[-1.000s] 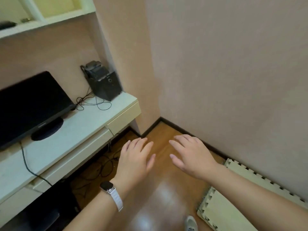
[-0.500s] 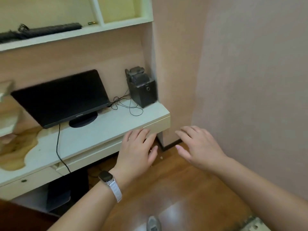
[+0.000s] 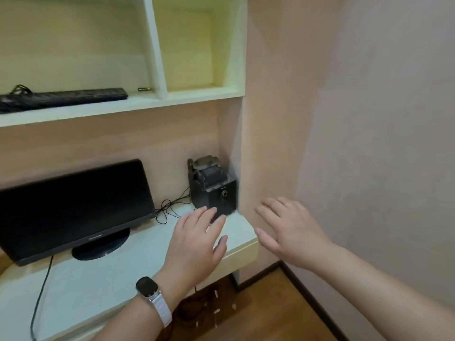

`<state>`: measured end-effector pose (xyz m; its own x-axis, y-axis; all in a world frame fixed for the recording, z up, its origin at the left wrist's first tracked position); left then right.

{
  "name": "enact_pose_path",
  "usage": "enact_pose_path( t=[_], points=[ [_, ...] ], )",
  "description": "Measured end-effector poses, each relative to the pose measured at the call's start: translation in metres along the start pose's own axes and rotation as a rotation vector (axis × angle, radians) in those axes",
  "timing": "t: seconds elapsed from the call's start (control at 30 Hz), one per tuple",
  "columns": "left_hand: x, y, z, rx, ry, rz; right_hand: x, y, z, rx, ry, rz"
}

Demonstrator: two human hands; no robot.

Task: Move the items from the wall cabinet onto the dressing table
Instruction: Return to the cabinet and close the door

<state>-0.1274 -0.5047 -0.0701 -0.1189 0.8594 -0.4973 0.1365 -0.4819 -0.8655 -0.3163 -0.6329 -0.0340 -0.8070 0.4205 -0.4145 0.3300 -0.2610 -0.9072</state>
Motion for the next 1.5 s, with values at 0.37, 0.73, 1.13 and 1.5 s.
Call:
enact_pose_path(
  t=[0.37, 0.73, 1.13, 1.5],
  points=[
    [-0.127, -0.011, -0.102, -0.023, 0.112, 0.327, -0.145, -0.003, 0.026, 0.038, 0.027, 0.241],
    [-0.249, -0.065, -0.138, -0.164, 0.08, 0.465, -0.255, -0.037, 0.088, -0.12, 0.048, 0.454],
    [-0.398, -0.113, -0.158, -0.393, 0.091, 0.663, -0.372, -0.08, 0.176, -0.579, 0.101, 0.673],
    [-0.442, -0.133, -0.21, -0.697, 0.006, 0.575, -0.45, -0.105, 0.217, -1.247, -0.18, 0.89]
  ],
)
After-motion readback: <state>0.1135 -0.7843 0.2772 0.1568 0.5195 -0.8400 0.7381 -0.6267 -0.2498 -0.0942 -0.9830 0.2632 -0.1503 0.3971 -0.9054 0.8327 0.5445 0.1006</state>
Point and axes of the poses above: each hand's wrist, its own x-axis away from the middle knuckle, its own y-axis out of the palm, z = x × y, the point moved 1 cm from there along -x, towards the middle knuckle, and after that the axes turned 3 degrees about -z, right-handed, at the moved point
